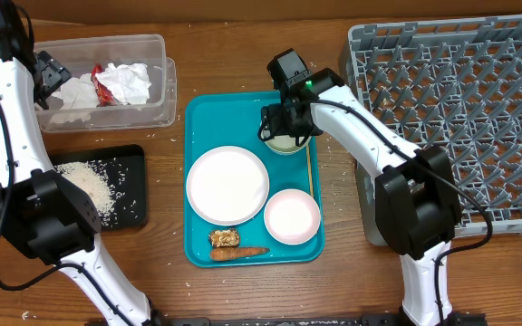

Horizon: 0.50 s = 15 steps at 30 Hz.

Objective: Sort waste into correct bins and load items into the dishwasher
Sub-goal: 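Grasp the white cup rim with the right gripper and lift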

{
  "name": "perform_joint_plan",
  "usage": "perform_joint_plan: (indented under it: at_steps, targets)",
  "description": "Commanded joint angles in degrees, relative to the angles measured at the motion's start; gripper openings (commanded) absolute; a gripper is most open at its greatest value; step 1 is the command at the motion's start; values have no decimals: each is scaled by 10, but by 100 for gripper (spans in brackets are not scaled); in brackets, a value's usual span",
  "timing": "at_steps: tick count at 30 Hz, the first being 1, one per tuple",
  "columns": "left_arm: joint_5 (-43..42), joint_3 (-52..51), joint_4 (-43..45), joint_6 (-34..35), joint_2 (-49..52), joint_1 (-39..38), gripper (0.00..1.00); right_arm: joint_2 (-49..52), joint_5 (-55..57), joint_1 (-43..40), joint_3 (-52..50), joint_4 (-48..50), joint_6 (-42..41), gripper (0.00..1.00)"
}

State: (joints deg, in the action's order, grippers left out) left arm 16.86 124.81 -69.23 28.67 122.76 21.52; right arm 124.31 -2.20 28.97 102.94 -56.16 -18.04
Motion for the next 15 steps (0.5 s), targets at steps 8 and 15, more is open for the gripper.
perform_joint_plan:
  at_steps: [8,15]
  targets:
    - [0,2,0,11,-22,2,100,-1,13,-1,14,-9,-3,77]
    - [0,2,0,11,-22,2,100,-1,13,-13,104,-67,-2,73]
